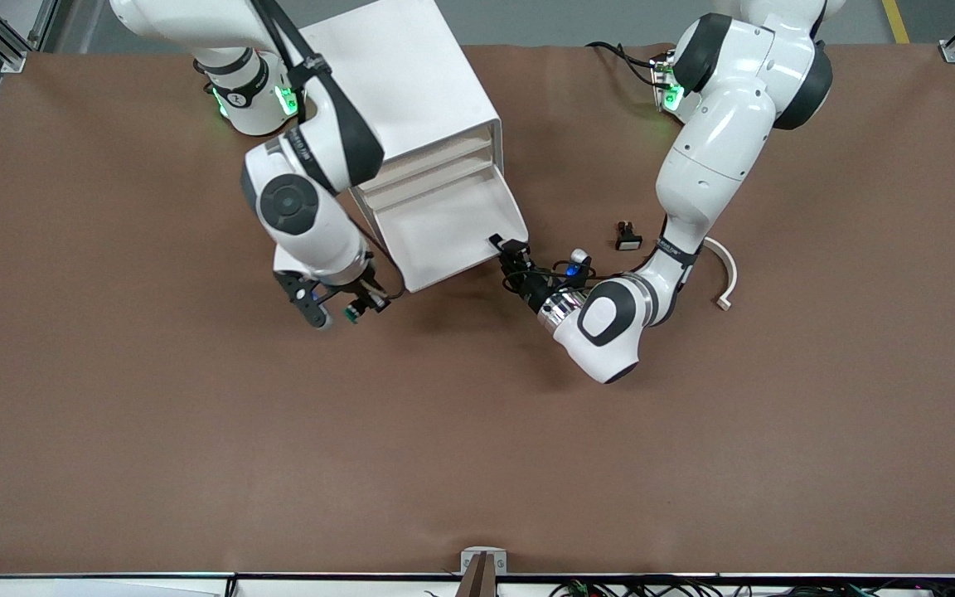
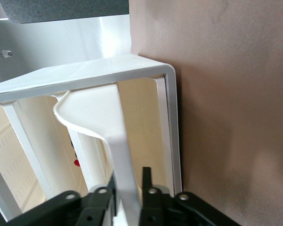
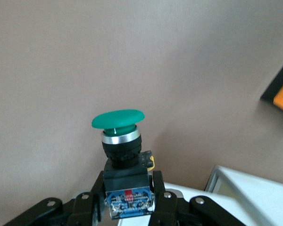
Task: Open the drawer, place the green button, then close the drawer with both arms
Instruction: 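Carry the green button over the open drawer with the right gripper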
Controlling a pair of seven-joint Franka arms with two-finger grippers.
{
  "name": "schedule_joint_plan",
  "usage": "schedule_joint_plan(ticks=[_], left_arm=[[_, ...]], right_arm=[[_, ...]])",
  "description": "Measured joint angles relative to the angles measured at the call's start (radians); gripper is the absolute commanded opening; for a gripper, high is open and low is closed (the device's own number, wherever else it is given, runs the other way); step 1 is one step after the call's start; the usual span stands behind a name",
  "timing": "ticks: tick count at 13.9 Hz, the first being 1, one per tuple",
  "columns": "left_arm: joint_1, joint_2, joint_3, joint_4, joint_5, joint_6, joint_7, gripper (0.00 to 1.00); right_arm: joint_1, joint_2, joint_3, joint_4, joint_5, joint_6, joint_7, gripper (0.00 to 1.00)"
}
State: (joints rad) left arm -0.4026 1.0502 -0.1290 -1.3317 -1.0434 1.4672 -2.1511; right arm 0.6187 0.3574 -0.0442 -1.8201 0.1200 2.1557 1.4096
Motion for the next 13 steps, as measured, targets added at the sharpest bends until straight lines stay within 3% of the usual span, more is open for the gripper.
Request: schedule_joint_plan(ticks=[1, 5, 13], left_arm=[[0.0, 0.0, 0.0, 0.0, -0.003, 0.001, 0.005, 1.0], [0.014, 0.0, 0.0, 0.008, -0.004, 0.002, 0.089, 1.0], [0.096, -0.023, -0.002, 0.12, 0.033, -0.015, 0.635, 1.0]], right_arm=[[0.029, 0.0, 0.0, 0.0, 0.0, 0.0, 0.045, 0.0], [0.135, 0.003, 0.001, 0.0, 0.0, 0.0, 0.199, 0.0], [0.257, 0.021, 0.001, -0.03, 0.0, 0.0, 0.331, 0.0]])
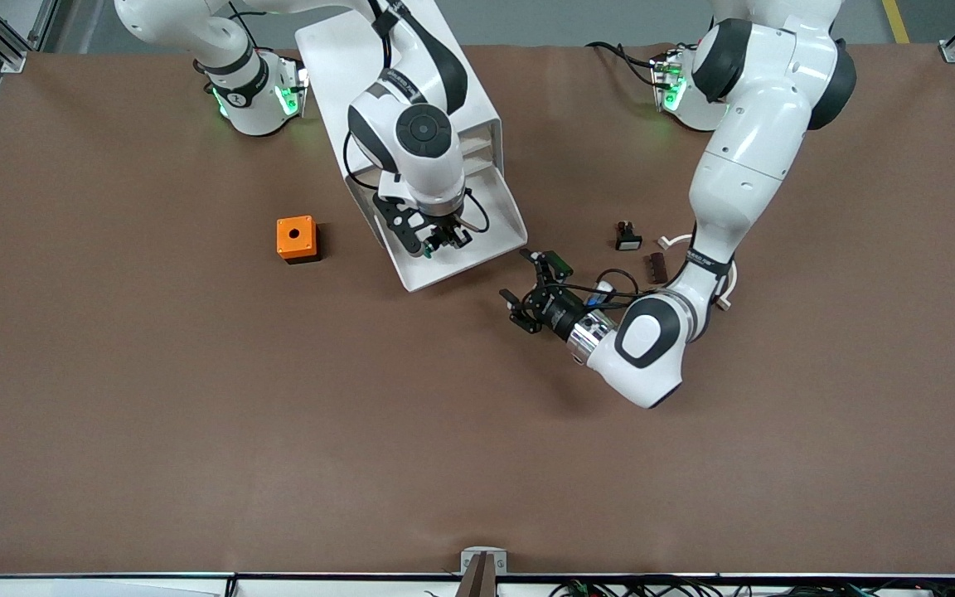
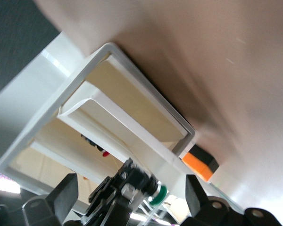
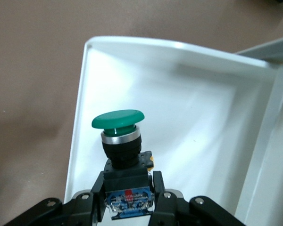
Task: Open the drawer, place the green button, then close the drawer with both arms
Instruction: 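Carry the green button over the open drawer with the right gripper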
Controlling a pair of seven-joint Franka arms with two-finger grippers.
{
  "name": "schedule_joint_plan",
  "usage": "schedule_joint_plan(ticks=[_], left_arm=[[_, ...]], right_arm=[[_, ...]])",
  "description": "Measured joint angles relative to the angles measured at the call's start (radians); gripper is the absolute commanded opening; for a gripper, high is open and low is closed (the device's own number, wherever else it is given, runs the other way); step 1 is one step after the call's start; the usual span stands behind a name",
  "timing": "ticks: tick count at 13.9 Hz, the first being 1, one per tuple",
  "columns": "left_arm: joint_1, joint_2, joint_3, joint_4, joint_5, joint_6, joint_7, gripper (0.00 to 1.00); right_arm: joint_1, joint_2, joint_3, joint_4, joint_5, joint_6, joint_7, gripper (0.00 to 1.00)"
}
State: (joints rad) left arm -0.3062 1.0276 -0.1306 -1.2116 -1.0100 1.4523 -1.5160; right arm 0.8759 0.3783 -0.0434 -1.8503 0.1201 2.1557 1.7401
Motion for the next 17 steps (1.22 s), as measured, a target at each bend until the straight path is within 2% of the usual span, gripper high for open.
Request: schedule_joint_plan(ticks=[4, 8, 9, 11, 17], left_arm=[[-0.008, -0.064, 0.027, 0.033, 0.123, 0.025, 0.241, 1.0], [-0.014, -0.137, 0.028, 0.034, 0.288, 0.211, 0.376, 1.0], [-0.019, -0.153, 0.027, 0.034, 0.33, 0.248, 0.401, 1.0], [-0.033, -0.183, 0.027, 0.034, 0.414, 0.326, 0.42, 1.0], [-0.089, -0.218, 0.027, 0.031, 0.567, 0.478, 0.422, 1.0]], right_arm=[[0.029, 0.005, 0.0, -0.003, 0.0, 0.013, 0.062, 0.0], [0.067, 0.044, 0.0, -0.021, 0.0, 0.085, 0.122, 0.02], [0.073, 0.054, 0.0, -0.025, 0.0, 0.1, 0.132, 0.2], [0.074, 0.062, -0.001, -0.026, 0.0, 0.108, 0.135, 1.0], [0.066, 0.061, -0.012, -0.012, 0.0, 0.094, 0.061, 1.0]])
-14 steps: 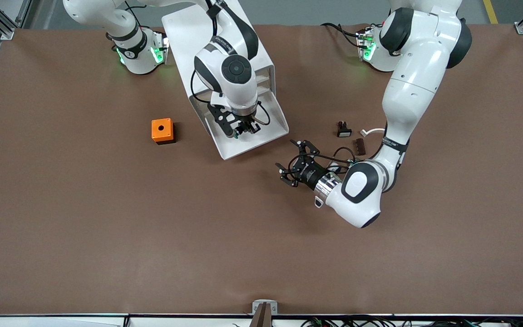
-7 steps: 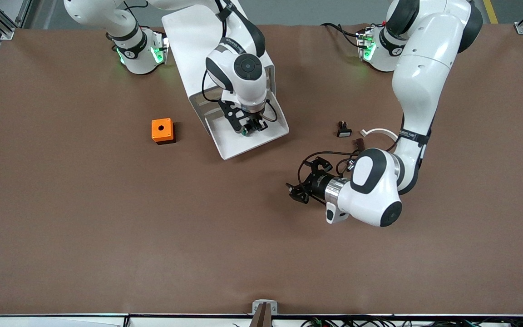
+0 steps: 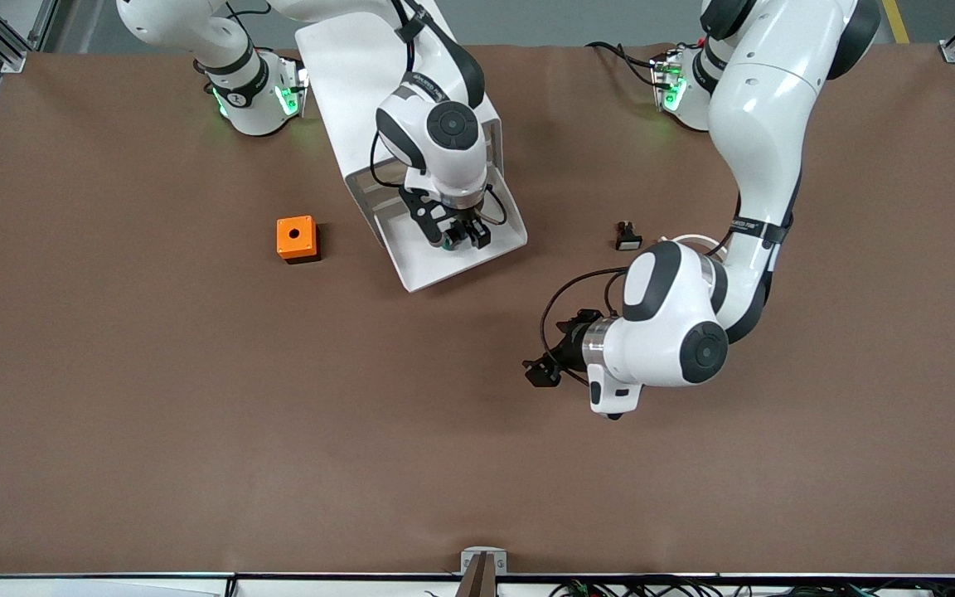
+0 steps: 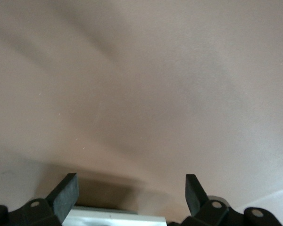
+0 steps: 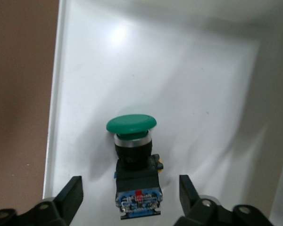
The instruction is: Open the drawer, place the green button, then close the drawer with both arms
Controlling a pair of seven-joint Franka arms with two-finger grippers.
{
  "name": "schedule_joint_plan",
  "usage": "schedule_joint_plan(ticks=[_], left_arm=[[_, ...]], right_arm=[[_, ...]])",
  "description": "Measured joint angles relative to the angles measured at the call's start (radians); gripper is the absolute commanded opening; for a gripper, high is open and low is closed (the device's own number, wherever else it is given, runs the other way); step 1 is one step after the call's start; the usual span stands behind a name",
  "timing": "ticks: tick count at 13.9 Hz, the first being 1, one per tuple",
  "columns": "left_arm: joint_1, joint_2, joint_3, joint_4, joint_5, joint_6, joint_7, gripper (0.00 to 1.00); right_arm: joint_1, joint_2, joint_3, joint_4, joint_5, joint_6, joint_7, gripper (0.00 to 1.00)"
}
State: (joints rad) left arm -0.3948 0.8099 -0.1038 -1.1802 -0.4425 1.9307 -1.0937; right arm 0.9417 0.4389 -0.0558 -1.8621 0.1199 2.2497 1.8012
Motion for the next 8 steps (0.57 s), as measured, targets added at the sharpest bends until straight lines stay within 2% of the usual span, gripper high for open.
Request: schedule_joint_plan(ticks=[5, 8], left_arm=[[-0.05, 0.0, 0.0, -0.014, 0.104, 0.058, 0.0, 1.0], [-0.076, 0.0, 0.0, -0.02, 0.177, 0.083, -0.023, 1.0]], right_arm=[[-0.102, -0.013, -0.009, 0.162, 0.012, -0.231, -0.152, 1.0], [-0.196, -0.024, -0.012, 0.275, 0.04, -0.396, -0.325, 1.0]])
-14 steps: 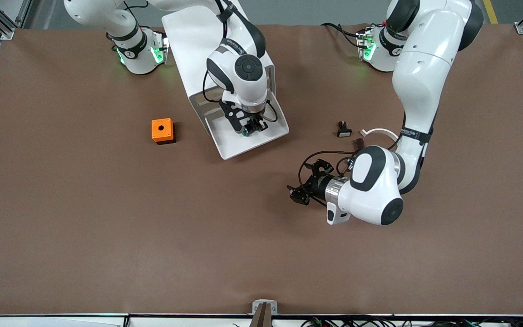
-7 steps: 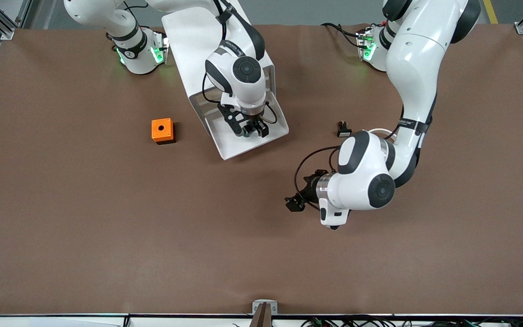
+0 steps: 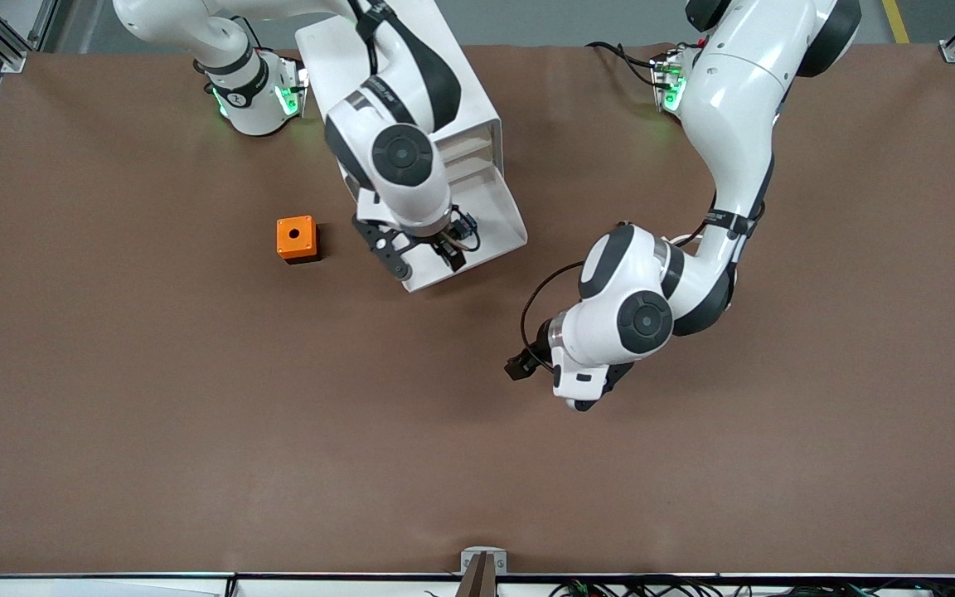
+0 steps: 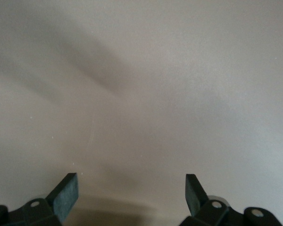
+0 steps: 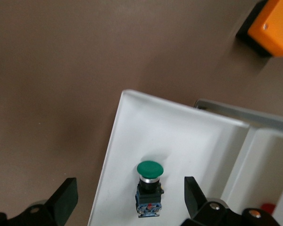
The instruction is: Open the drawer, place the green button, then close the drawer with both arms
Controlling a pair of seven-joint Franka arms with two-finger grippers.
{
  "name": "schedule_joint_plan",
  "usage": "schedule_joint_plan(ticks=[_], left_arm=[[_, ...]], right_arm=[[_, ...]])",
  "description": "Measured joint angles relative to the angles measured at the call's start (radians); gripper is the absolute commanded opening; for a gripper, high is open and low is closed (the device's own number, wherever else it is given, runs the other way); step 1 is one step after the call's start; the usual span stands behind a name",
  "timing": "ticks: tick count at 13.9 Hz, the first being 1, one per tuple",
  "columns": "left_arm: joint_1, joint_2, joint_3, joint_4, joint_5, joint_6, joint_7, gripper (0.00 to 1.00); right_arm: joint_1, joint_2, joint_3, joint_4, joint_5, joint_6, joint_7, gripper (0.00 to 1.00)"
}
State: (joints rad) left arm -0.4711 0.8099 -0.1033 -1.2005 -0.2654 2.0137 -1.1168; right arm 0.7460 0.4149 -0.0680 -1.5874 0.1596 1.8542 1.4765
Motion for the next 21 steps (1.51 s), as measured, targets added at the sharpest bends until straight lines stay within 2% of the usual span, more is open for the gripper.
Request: schedule_joint_plan(ticks=[4, 7, 9, 17, 21], left_arm=[[-0.066, 0.0, -0.001, -0.027, 0.16, 0.049, -0.14, 1.0], [-0.125, 0.0, -0.002, -0.057, 0.236, 0.07, -0.205, 1.0], [-0.16, 0.0, -0.002, -0.072, 0.272, 0.071, -0.21, 1.0], [-0.285, 0.0, -0.006, -0.125, 0.287, 0.088, -0.21, 1.0], [-0.292, 0.0, -0.046, -0.156, 0.288, 0.089, -0.21, 1.0]], right_arm=[[-0.15, -0.026, -0.009, 0.096, 0.002, -0.186, -0.266, 1.0], [-0.263, -0.08, -0.012, 0.116, -0.01, -0.285, -0.468, 1.0], [-0.333, -0.117, -0.014, 0.117, -0.048, -0.344, -0.622, 1.0], [-0.642, -0.196, -0.022, 0.118, -0.117, -0.45, -1.27, 1.0], [-0.723, -0.232, -0.022, 0.118, -0.148, -0.455, -1.473, 1.0]])
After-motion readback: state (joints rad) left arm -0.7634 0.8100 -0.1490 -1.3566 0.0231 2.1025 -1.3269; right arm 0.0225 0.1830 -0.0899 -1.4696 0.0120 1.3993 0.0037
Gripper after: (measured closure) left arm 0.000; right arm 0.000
